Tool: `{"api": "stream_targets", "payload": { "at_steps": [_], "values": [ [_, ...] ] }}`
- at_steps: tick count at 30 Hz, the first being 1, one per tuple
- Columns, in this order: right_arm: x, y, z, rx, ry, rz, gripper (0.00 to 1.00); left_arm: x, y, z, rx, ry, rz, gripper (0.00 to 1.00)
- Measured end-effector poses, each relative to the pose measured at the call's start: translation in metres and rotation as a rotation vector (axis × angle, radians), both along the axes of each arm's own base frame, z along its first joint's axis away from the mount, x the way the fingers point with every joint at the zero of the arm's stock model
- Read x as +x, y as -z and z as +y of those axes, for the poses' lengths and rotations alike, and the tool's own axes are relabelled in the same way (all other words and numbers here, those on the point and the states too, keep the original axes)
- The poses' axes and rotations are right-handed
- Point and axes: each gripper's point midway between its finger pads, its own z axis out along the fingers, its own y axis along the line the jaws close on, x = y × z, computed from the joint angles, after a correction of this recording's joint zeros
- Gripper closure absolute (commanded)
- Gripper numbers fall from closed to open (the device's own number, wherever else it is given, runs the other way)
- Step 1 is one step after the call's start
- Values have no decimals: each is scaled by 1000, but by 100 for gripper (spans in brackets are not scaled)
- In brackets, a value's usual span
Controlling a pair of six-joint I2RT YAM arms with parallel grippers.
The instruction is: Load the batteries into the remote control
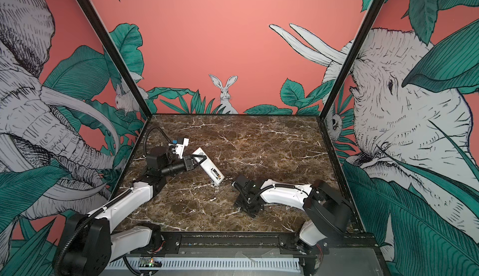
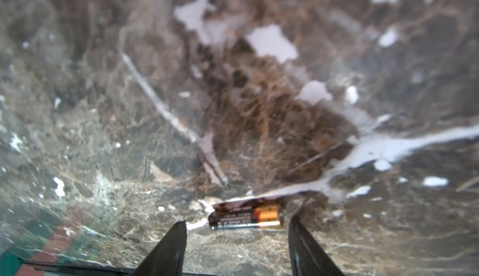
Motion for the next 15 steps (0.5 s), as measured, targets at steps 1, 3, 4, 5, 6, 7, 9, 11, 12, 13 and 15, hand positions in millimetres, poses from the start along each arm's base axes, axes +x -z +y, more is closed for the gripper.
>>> {"api": "stream_targets", "payload": {
  "at_steps": [1, 3, 4, 5, 6, 7, 9, 11, 12, 13, 15],
  "values": [
    [2, 0, -1, -3, 19, 4, 39, 0, -1, 0, -1, 0, -3, 100],
    [4, 0, -4, -5, 41, 8, 40, -1, -4, 0, -3, 0, -13, 100],
    [6, 1, -5, -6, 51, 10, 41, -2, -6, 1, -4, -1, -19, 100],
    [6, 1, -5, -7, 58, 15, 42, -2, -8, 1, -6, -1, -25, 100],
    [6, 1, -6, -10, 61, 22, 46, -2, -9, 1, -7, -3, -30, 100],
    [6, 2, -6, -17, 63, 29, 47, -3, -11, 1, -8, -4, -35, 100],
    [7, 3, -7, -32, 66, 45, 49, -3, -12, 1, -9, -4, -40, 100],
    [7, 4, -6, -45, 68, 64, 52, -4, -13, 1, -9, -4, -43, 100],
    [7, 5, -4, -46, 68, 73, 54, -4, -13, 1, -9, -4, -44, 100],
    [7, 5, -2, -48, 65, 82, 56, -4, -13, 1, -10, -2, -44, 100],
    [9, 5, 2, -46, 60, 89, 59, -4, -14, 0, -10, -1, -45, 100]
  ]
}}
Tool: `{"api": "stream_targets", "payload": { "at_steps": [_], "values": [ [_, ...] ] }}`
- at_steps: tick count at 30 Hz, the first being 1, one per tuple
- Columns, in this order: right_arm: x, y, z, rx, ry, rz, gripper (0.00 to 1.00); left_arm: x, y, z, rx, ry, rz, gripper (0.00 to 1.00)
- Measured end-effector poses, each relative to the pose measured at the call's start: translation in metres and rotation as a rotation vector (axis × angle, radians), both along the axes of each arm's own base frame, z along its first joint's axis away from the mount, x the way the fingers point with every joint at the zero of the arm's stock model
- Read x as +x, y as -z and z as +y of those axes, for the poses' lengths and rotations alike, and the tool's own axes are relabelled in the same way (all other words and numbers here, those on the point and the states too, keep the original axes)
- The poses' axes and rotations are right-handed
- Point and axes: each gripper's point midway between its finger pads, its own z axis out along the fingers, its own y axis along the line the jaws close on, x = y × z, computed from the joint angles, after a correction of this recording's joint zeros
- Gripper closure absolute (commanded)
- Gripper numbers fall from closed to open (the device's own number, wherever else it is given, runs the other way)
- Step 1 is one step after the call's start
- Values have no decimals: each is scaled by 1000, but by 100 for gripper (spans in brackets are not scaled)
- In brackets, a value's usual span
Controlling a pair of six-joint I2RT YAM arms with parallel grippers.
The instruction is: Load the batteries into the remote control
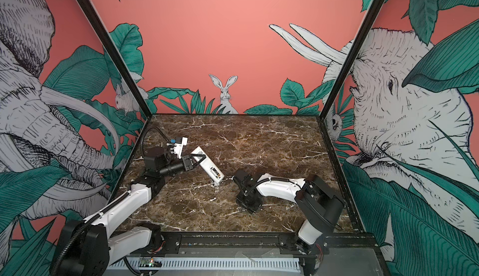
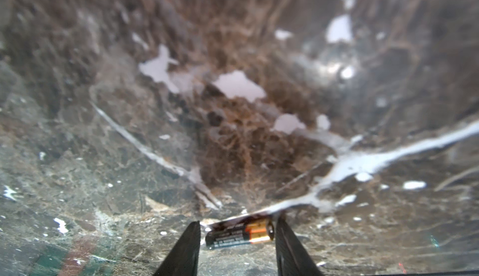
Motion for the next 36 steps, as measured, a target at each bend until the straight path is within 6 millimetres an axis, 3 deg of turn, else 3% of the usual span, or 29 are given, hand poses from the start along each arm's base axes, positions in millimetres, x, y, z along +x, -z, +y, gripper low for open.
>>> {"api": "stream_targets", "payload": {
  "at_steps": [11, 16, 24, 31, 33, 36],
  "values": [
    [6, 2, 15, 25, -23, 18, 73, -5, -5, -4, 0, 16, -23, 100],
    [19, 1, 31, 54, -62, -14, 76, -5, -5, -4, 3, 18, -28, 100],
    [45, 1, 40, 37, -139, -99, 86, -5, -4, -4, 8, 19, -28, 100],
    [69, 0, 44, -4, -243, -197, 85, -5, -3, -4, 9, 19, -29, 100],
    [71, -1, 45, -5, -275, -209, 79, -5, -3, -4, 10, 20, -31, 100],
    [73, -2, 49, 9, -316, -233, 61, -5, -3, -3, 11, 17, -30, 100]
  ]
}}
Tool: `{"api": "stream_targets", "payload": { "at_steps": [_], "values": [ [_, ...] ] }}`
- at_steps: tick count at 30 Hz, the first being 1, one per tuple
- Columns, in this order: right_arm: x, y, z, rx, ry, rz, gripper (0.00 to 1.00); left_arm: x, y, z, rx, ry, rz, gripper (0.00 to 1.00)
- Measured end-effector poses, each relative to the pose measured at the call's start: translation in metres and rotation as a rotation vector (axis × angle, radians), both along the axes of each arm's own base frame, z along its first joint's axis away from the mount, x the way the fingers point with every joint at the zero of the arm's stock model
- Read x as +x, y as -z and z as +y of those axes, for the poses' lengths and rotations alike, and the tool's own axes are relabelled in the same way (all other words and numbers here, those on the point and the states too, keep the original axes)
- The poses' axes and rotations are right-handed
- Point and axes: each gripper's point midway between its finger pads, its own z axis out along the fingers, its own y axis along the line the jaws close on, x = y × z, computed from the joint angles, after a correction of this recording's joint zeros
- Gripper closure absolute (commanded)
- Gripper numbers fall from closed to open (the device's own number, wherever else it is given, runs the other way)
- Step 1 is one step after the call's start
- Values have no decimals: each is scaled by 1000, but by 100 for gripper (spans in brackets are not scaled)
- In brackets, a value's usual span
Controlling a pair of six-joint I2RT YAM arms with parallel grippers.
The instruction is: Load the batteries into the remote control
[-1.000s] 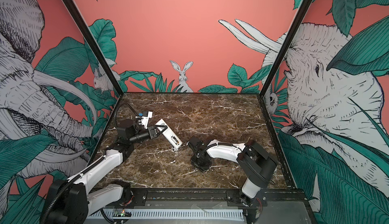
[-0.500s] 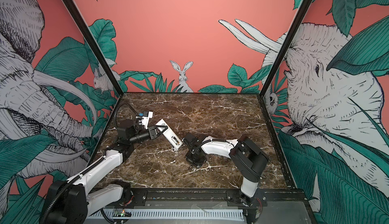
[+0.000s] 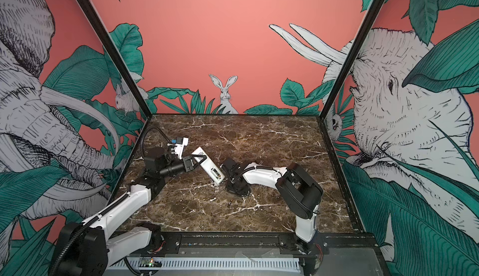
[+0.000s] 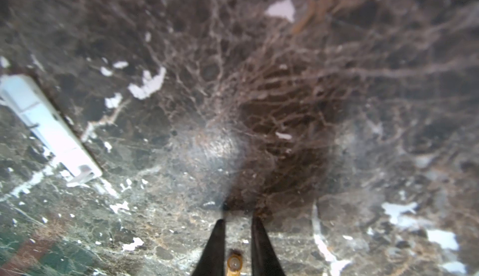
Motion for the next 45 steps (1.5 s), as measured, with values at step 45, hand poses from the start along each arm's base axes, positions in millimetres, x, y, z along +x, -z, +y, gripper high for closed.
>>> {"api": "stream_targets", "payload": {
  "at_steps": [45],
  "values": [
    [-40, 3, -10, -266, -411, -122, 91, 9, -1, 14, -6, -44, 4, 100]
  ]
}}
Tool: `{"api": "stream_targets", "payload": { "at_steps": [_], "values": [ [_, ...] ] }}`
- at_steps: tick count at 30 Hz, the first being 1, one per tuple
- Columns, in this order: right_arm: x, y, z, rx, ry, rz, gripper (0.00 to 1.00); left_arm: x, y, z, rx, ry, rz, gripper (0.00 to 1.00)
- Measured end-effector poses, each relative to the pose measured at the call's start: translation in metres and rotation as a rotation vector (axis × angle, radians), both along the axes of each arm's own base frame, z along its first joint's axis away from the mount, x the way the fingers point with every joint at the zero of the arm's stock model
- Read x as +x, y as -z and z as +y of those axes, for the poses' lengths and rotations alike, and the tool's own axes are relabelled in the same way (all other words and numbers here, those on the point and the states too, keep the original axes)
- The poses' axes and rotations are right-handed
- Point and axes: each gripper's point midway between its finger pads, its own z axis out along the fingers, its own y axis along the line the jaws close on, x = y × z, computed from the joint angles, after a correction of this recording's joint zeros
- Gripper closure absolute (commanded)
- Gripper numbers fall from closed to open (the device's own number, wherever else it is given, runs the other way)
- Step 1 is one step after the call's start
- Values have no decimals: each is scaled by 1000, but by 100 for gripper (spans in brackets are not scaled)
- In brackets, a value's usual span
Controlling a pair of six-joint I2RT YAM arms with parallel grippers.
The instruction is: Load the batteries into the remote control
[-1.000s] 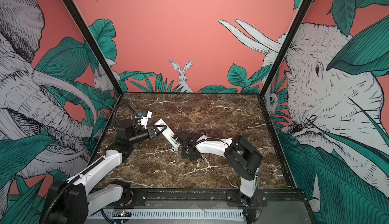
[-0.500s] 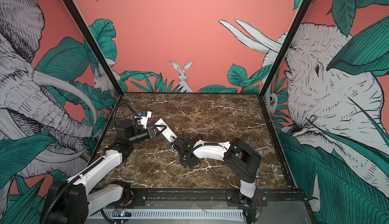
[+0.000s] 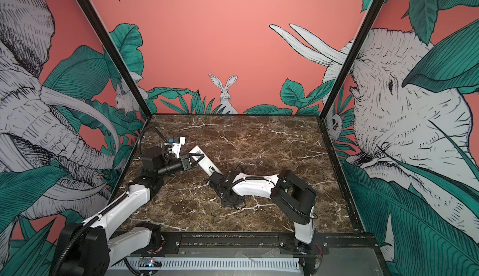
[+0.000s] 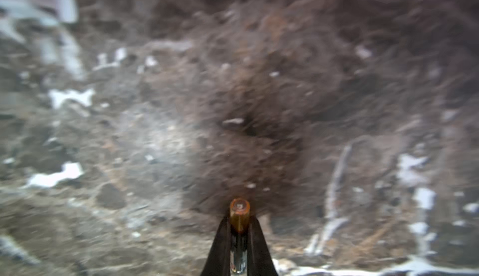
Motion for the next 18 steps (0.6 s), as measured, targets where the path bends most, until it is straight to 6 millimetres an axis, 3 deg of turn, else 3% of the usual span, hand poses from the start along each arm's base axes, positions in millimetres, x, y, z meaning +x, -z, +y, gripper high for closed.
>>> {"api": "stream_targets", "payload": {
  "at_steps": [9, 18],
  "values": [
    [63, -1, -49, -40, -109, -43, 90, 4, 2, 4, -4, -13, 13, 100],
    [82, -1, -62, -87, -272, -59, 78, 6, -4, 3, -2, -12, 1, 100]
  ]
}}
